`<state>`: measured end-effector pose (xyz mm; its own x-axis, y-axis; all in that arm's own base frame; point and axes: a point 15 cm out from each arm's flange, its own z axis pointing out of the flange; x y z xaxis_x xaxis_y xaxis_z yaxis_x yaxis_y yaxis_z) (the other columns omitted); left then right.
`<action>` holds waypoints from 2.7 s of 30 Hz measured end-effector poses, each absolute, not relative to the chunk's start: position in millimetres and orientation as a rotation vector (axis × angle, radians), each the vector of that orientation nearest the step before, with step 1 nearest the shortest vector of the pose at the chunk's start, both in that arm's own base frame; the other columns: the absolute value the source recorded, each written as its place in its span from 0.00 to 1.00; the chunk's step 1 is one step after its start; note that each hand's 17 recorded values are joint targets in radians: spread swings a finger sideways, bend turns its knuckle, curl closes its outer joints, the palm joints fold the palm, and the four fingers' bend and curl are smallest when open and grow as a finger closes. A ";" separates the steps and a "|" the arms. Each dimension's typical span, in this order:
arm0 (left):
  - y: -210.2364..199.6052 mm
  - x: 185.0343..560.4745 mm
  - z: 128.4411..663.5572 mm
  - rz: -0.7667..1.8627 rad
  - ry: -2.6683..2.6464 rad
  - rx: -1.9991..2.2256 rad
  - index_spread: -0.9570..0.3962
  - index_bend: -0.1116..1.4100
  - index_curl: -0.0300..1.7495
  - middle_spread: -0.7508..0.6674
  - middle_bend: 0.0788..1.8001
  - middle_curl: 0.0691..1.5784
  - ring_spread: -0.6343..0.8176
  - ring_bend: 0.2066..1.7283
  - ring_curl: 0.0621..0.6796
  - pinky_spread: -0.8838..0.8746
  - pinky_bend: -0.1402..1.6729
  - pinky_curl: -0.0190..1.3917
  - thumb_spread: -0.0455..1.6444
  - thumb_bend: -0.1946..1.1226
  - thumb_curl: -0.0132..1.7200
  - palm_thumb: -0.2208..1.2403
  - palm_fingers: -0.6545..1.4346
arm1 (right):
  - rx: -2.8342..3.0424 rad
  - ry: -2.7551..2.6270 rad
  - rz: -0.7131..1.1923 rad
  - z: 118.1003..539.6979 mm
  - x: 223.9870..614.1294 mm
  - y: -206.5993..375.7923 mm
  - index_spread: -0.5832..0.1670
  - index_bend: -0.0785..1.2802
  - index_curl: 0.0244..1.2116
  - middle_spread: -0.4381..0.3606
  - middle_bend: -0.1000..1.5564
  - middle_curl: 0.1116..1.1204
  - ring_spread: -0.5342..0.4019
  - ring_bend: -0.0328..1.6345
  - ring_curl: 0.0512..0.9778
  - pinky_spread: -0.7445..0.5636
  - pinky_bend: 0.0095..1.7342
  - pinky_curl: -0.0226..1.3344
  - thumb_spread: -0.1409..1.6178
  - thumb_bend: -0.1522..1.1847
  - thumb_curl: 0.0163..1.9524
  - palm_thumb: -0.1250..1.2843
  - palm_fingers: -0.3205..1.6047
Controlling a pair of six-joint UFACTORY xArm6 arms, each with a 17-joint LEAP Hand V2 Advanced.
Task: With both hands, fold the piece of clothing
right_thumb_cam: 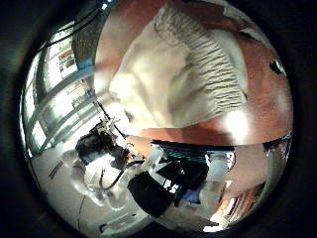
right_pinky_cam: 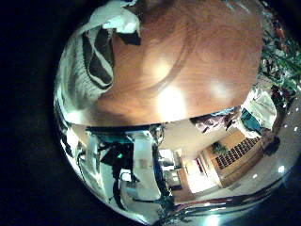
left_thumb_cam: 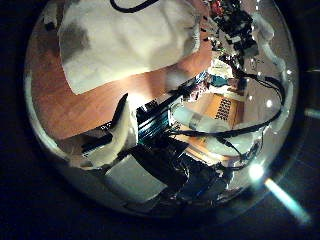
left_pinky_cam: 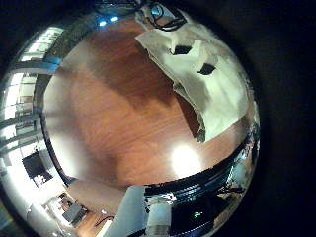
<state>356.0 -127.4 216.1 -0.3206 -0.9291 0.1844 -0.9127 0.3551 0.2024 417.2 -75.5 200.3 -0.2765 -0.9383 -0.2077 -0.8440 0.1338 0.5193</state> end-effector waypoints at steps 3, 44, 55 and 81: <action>-127.7 354.8 216.6 -0.083 -2.358 1.633 0.70 0.19 0.22 0.66 0.06 0.18 0.55 0.36 0.30 0.61 0.32 0.29 0.71 0.13 0.21 0.48 0.38 | 1.770 -2.224 -0.812 192.0 420.8 -70.0 0.63 0.18 0.33 0.74 0.32 0.27 0.74 0.54 0.30 0.86 0.50 0.34 0.73 0.10 0.17 0.31 0.20; -97.3 349.9 232.4 -0.045 -2.362 1.636 0.70 0.19 0.22 0.66 0.06 0.18 0.55 0.36 0.29 0.61 0.33 0.29 0.71 0.13 0.22 0.48 0.38 | 1.771 -2.239 -0.734 205.7 424.2 -73.0 0.50 0.26 0.37 0.55 0.34 0.32 0.64 0.44 0.25 0.77 0.38 0.21 0.73 0.10 0.19 0.49 0.23; -95.7 348.6 235.4 -0.039 -2.366 1.624 0.69 0.19 0.22 0.66 0.06 0.18 0.55 0.36 0.29 0.61 0.33 0.29 0.71 0.13 0.22 0.48 0.39 | 1.793 -2.146 -0.750 175.5 430.8 -40.9 0.53 0.19 0.34 0.62 0.26 0.27 0.72 0.39 0.22 0.82 0.34 0.19 0.73 0.10 0.20 0.48 0.24; -98.1 334.9 235.3 -0.055 -2.361 1.613 0.69 0.20 0.23 0.65 0.06 0.17 0.55 0.37 0.28 0.61 0.32 0.28 0.71 0.13 0.22 0.48 0.39 | 1.753 -2.118 -0.800 155.0 420.7 -45.2 0.13 0.56 0.55 0.24 0.69 0.67 0.30 0.80 0.55 0.37 0.78 0.40 0.69 0.13 0.25 0.78 0.78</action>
<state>334.9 -98.1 235.3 -0.3368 -0.9183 0.2080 -0.9076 0.3755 0.1880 420.7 -45.2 155.0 -0.2265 -0.9650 -0.1321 -0.8113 0.1119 0.5738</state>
